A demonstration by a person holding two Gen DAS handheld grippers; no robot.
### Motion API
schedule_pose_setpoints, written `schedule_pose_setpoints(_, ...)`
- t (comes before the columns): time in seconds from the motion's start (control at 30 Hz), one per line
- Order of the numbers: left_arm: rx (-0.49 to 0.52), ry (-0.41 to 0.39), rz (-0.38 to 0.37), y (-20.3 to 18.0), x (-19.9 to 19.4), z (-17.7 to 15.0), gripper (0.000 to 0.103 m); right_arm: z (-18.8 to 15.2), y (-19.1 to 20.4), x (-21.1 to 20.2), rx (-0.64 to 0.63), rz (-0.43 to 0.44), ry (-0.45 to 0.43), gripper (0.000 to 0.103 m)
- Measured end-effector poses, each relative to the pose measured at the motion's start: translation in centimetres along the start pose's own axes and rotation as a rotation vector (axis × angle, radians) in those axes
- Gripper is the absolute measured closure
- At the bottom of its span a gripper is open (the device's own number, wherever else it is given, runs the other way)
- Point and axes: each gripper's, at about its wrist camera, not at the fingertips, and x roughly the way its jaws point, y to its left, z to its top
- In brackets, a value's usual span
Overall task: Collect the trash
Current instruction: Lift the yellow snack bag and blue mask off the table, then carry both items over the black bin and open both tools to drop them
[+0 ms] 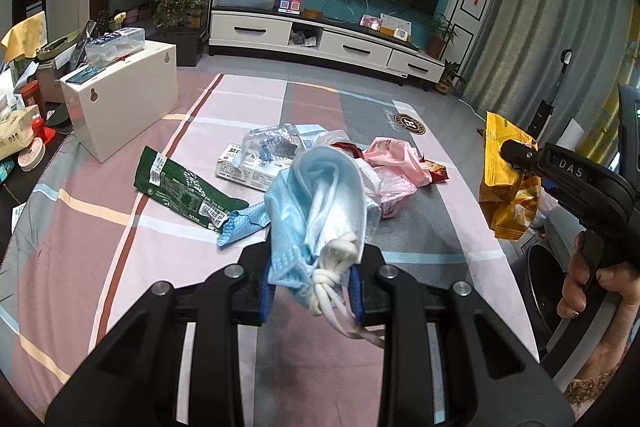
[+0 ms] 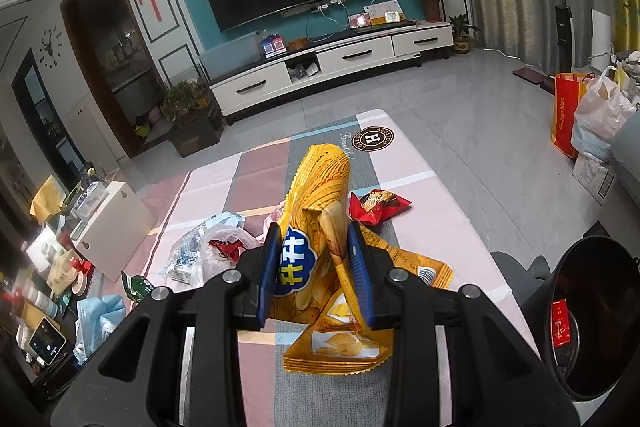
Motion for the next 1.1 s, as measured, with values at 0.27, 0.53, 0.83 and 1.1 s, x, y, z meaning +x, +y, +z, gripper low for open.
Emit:
schedule_pose_setpoints(0.27, 0.033, -0.026, -0.006, -1.0, -0.7, -0.1, 0.074, -0.2, -0.4, -0.7, 0.008, -0.001, -0.011, 0.069)
schedule_pose_setpoints(0.53, 0.061, -0.065, -0.022, -3.5, -1.9, 0.3, 0.074, -0.2, -1.2, -2.3, 0.021, 0.001, -0.042, 0.069)
schedule_pose_setpoints(0.83, 0.085, -0.043, -0.073, -8.2, -1.8, -0.2, 0.074, 0.2, -3.4, -4.7, 0.088, -0.008, -0.103, 0.069)
schedule_pose_setpoints(1.1, 0.124, -0.059, -0.155, -13.2, -2.2, -0.2, 0.074, 0.7, -7.2, -8.3, 0.175, -0.070, -0.200, 0.069)
